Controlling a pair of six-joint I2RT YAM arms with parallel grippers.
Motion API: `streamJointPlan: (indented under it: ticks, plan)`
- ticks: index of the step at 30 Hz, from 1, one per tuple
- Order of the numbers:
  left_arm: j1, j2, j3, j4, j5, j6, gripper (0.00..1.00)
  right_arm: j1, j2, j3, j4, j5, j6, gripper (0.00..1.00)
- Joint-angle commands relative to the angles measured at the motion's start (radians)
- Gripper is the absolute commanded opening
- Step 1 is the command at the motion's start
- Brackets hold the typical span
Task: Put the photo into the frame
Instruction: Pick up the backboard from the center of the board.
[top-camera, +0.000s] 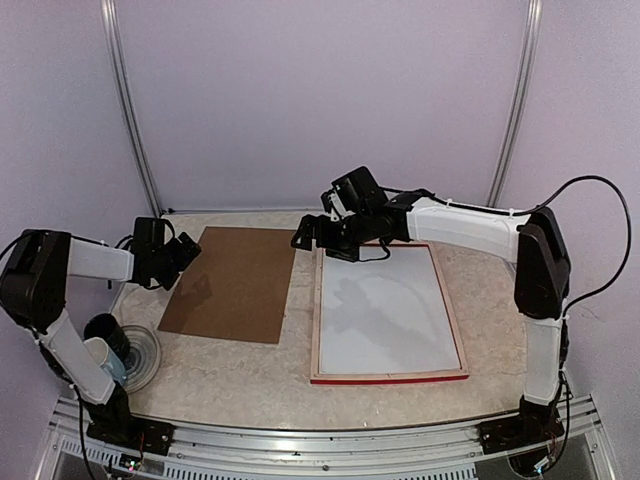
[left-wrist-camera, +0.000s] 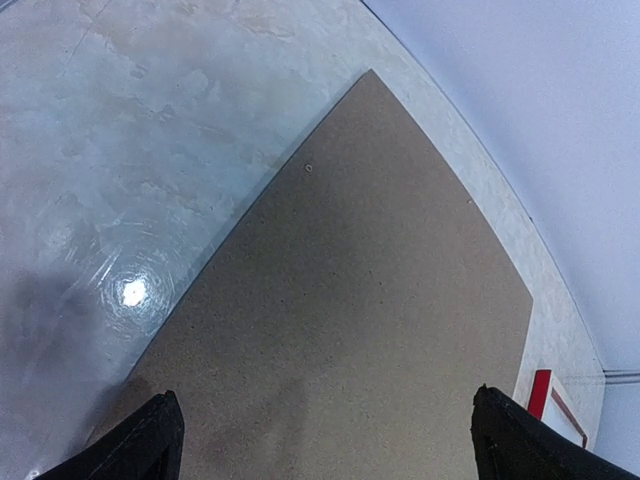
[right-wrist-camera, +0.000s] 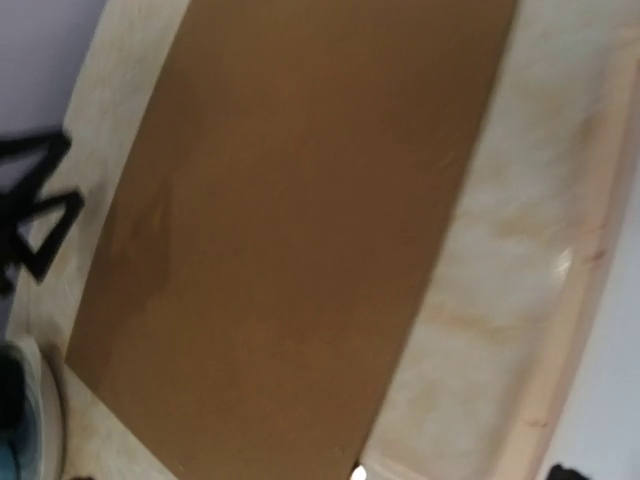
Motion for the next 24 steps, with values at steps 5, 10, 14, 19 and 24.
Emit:
streamJointPlan:
  ticks: [5, 10, 14, 19, 24]
  plan:
    - [0.008, 0.074, 0.066, -0.018, -0.066, 0.039, 0.99, 0.078, 0.211, 0.216, -0.119, -0.054, 0.053, 0.97]
    - [0.01, 0.112, 0.128, -0.094, -0.119, 0.063, 0.99, 0.095, 0.29, 0.28, -0.126, -0.072, 0.1, 0.99]
    - [0.011, 0.144, 0.177, -0.144, -0.127, 0.09, 0.99, 0.104, 0.333, 0.308, -0.12, -0.074, 0.138, 0.99]
    - [0.013, 0.216, 0.268, -0.239, -0.13, 0.124, 0.99, 0.121, 0.387, 0.346, -0.114, -0.072, 0.179, 0.99]
    - [0.013, 0.272, 0.296, -0.257, -0.12, 0.148, 0.99, 0.129, 0.443, 0.398, -0.128, -0.077, 0.206, 0.99]
